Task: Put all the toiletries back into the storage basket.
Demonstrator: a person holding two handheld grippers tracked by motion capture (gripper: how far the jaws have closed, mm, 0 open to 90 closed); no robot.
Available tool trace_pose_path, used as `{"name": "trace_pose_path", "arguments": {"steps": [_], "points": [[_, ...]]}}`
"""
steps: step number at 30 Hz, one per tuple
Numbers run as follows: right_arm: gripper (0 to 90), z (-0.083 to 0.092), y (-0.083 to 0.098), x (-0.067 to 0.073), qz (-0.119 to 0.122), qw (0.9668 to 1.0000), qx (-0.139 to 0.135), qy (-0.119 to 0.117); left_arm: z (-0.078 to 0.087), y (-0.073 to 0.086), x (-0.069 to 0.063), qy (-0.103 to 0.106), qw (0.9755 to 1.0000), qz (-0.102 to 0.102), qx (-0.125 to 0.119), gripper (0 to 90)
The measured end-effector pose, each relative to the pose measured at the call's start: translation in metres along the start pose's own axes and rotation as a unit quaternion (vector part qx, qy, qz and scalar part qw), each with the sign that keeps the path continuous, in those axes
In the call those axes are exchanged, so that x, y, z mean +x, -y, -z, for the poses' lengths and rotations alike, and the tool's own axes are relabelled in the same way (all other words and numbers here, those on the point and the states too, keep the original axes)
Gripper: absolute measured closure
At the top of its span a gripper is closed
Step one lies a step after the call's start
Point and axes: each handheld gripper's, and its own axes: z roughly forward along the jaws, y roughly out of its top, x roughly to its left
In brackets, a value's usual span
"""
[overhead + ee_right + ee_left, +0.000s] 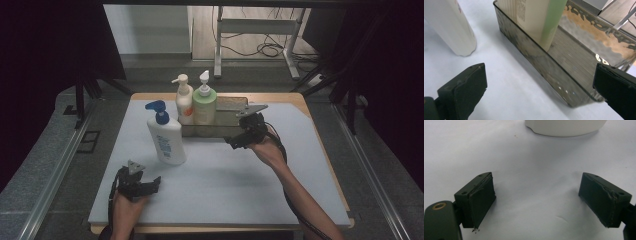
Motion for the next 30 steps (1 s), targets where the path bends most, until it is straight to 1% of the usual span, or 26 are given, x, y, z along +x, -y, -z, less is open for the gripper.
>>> {"name": "trace_pose_path", "arguments": {"steps": [11,17,23,26,30], "points": [[0.0,0.017,0.026,0.003,0.011,0.9999,-0.003,0.007,0.000,0.000,0.000,0.000,1.0000,0.000,0.000,13.1],[0.0,0.026,0.045,0.005,-0.004,0.9999,-0.009,0.014,0.000,0.000,0.000,-0.001,1.0000,-0.001,-0.001,13.4],[0.0,0.034,0.062,0.009,-0.007,0.9998,-0.009,0.016,0.000,0.000,-0.001,-0.002,1.0000,-0.002,0.000,13.7],[0.0,0.037,0.071,0.009,-0.013,0.9997,-0.011,0.015,0.001,0.000,-0.001,-0.002,1.0000,-0.001,0.000,14.2],[0.0,0.039,0.087,0.009,-0.025,0.9995,-0.008,0.015,0.001,-0.001,-0.002,0.000,1.0000,0.000,-0.003,17.6]]}}
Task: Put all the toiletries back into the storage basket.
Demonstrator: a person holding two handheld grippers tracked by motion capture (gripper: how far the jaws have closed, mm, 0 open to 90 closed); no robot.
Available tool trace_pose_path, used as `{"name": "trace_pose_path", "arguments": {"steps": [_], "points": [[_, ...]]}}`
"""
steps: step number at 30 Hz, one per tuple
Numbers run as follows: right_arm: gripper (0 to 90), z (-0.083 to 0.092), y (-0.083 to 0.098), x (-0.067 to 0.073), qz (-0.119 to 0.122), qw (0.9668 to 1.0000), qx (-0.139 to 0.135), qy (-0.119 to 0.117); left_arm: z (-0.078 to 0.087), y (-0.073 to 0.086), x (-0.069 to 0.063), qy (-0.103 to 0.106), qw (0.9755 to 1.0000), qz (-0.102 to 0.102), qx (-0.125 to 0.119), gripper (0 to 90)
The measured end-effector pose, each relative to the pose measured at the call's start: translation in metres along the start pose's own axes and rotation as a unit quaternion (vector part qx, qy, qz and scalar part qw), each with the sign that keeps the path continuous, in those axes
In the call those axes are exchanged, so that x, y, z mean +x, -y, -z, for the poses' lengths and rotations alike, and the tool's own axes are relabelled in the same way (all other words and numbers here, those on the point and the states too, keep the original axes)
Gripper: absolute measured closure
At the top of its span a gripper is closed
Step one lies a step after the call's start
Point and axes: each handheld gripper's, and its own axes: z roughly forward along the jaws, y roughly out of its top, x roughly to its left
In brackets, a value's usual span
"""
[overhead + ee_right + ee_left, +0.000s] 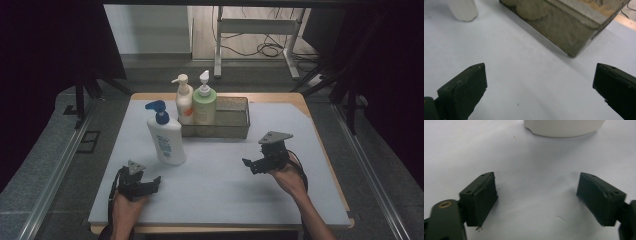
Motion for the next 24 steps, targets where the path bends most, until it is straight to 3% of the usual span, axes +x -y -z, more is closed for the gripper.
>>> {"name": "trace_pose_path", "arguments": {"steps": [8,16,24], "points": [[0.0,-0.003,0.026,-0.004,-0.022,0.9997,0.009,-0.001,0.000,-0.005,-0.001,-0.011,0.9999,-0.002,-0.002,26.9],[0.0,-0.014,0.047,-0.002,-0.031,0.9990,0.033,-0.003,0.003,-0.011,0.005,-0.006,0.9998,0.010,-0.018,38.4],[0.0,-0.019,0.061,0.000,-0.043,0.9984,0.037,-0.005,-0.002,-0.018,0.009,0.004,0.9994,0.023,-0.025,51.5]]}}
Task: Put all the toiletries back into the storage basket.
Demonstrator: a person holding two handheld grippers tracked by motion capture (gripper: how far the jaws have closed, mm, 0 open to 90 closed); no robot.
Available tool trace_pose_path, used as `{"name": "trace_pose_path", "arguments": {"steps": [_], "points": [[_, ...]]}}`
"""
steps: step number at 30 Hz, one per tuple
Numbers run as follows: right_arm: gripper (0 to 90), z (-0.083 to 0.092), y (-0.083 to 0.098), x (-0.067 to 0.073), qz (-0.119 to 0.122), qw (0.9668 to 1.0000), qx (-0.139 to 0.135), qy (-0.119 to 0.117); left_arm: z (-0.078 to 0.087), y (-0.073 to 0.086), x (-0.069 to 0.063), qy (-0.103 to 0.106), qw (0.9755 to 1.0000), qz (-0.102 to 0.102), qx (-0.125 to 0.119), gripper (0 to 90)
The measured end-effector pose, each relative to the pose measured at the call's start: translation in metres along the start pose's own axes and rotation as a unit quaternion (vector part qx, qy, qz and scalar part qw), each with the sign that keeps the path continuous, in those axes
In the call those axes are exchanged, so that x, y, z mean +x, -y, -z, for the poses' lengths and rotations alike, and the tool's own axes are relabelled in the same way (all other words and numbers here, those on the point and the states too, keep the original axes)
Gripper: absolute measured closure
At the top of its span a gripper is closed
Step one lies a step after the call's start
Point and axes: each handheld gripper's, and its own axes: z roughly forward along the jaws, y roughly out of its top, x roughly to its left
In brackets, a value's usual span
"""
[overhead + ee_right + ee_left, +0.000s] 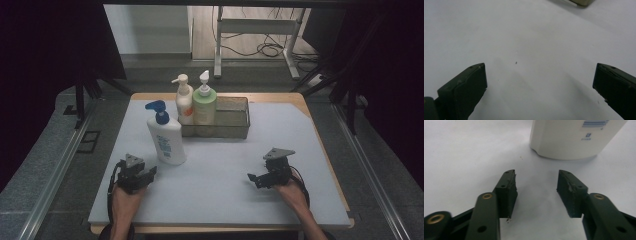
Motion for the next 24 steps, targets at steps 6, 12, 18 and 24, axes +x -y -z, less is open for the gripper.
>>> {"name": "trace_pose_path", "arguments": {"steps": [6,12,18,24], "points": [[0.0,-0.007,0.010,-0.001,-0.004,0.9999,0.014,0.000,-0.005,-0.008,0.007,0.005,0.9999,0.010,0.007,67.6],[0.0,-0.007,0.010,0.000,0.000,0.9999,0.014,0.004,-0.014,-0.018,0.017,0.006,0.9998,0.013,0.016,85.5],[0.0,-0.007,0.011,0.000,0.001,0.9999,0.012,0.004,-0.022,-0.029,0.022,0.003,0.9998,0.020,0.005,89.4],[0.0,-0.007,0.011,0.000,0.002,0.9999,0.011,0.006,-0.029,-0.039,0.027,-0.005,0.9996,0.026,-0.011,89.4]]}}
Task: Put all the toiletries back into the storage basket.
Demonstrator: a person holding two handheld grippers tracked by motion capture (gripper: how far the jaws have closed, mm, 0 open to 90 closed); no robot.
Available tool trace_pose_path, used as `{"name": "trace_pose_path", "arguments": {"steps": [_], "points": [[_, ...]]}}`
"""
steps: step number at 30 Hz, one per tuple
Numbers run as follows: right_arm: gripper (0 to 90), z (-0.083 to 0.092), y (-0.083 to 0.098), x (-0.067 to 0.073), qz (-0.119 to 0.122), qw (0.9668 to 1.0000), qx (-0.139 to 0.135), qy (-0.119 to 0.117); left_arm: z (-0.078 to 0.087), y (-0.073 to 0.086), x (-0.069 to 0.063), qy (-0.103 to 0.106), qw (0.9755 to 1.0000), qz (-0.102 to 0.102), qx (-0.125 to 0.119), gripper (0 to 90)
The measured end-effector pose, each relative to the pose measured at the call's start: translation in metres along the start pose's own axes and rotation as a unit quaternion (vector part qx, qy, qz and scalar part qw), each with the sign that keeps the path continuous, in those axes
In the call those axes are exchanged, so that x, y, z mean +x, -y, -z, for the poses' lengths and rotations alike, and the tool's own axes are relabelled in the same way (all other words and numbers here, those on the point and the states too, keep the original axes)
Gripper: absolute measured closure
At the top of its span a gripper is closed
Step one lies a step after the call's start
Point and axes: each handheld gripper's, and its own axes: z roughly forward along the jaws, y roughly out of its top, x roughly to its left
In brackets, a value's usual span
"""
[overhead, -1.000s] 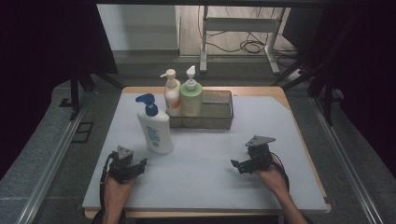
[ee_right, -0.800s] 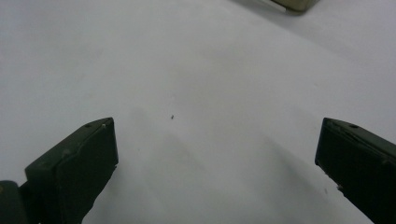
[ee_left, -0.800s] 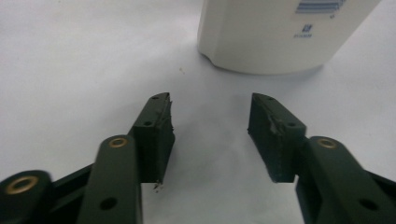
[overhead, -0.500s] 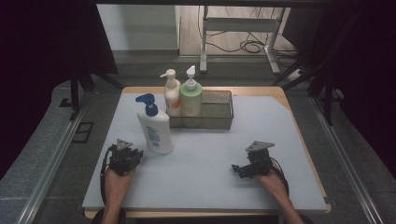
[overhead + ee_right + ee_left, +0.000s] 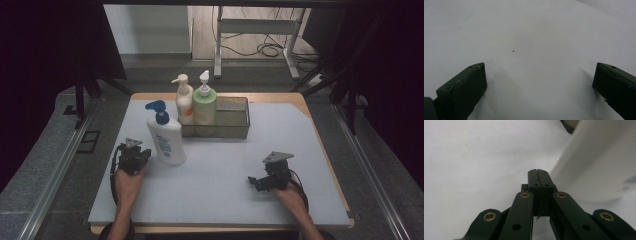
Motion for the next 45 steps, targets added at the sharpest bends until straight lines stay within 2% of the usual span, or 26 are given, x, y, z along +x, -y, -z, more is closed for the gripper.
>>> {"name": "trace_pose_path", "arguments": {"steps": [3,11,14,23,27,34,39,45], "points": [[0.0,0.000,0.000,0.000,0.000,1.0000,0.000,0.000,-0.002,-0.004,0.002,0.007,0.9999,0.010,-0.005,89.4],[0.0,0.000,0.000,0.000,0.000,1.0000,-0.001,0.001,-0.010,-0.012,-0.005,0.030,0.9995,0.013,-0.005,89.4],[0.0,0.000,0.000,0.000,0.000,1.0000,0.000,0.000,-0.013,-0.015,-0.008,0.024,0.9997,0.010,-0.003,89.4],[0.0,0.000,0.000,0.000,0.000,1.0000,0.000,0.000,-0.019,-0.019,-0.011,0.037,0.9991,0.019,-0.003,89.4],[0.0,0.000,0.000,0.000,0.000,1.0000,-0.001,0.001,-0.021,-0.021,-0.014,0.052,0.9985,0.015,-0.006,89.4],[0.0,0.000,0.000,0.000,0.000,1.0000,-0.001,0.001,-0.024,-0.025,-0.021,0.058,0.9983,-0.007,-0.002,89.4],[0.0,0.000,0.000,0.000,0.000,1.0000,-0.001,0.001,-0.025,-0.032,-0.019,0.062,0.9980,-0.003,-0.013,89.4],[0.0,0.000,0.000,0.000,-0.001,1.0000,0.000,0.001,-0.031,-0.038,-0.012,0.095,0.9954,0.007,-0.017,89.3]]}}
